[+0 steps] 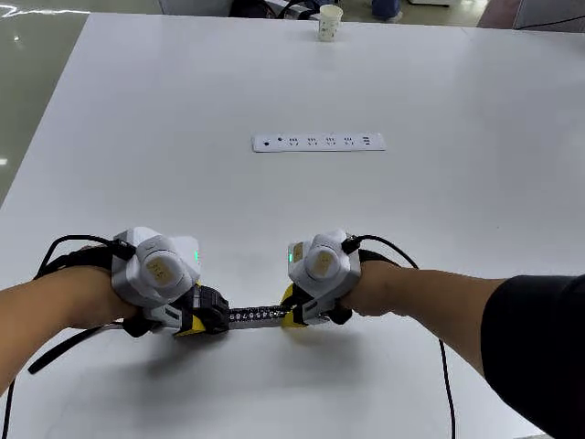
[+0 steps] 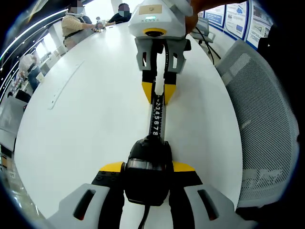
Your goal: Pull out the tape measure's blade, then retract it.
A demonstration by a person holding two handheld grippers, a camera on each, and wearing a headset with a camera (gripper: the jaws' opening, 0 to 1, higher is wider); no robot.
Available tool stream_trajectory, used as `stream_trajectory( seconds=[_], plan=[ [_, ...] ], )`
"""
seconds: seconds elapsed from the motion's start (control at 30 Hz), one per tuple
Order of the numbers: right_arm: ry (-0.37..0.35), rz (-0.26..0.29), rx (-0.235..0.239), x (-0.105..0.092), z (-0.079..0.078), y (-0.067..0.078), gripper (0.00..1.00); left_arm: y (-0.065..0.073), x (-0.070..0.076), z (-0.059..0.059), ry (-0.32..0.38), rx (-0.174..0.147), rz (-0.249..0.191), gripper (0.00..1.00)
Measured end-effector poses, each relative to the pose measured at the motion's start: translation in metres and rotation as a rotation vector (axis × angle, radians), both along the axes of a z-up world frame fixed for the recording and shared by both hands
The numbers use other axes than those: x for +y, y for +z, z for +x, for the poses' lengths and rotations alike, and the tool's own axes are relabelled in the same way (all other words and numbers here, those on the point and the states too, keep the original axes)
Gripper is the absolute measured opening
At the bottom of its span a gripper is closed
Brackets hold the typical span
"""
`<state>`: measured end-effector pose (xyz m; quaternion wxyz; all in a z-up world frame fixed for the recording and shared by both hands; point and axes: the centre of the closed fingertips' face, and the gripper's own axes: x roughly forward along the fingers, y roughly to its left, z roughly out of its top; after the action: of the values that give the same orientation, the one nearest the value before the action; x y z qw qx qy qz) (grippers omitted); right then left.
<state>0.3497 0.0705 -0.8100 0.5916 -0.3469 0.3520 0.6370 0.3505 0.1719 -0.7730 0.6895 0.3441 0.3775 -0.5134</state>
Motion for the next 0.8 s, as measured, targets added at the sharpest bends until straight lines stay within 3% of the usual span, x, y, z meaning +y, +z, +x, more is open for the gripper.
stream_trajectory(
  seconds=[0.8],
  plan=[
    [-0.016, -0.026, -0.001, -0.023, 0.003, 0.001, 0.10, 0.000, -0.001, 0.000, -0.007, 0.001, 0.004, 0.30]
  ],
)
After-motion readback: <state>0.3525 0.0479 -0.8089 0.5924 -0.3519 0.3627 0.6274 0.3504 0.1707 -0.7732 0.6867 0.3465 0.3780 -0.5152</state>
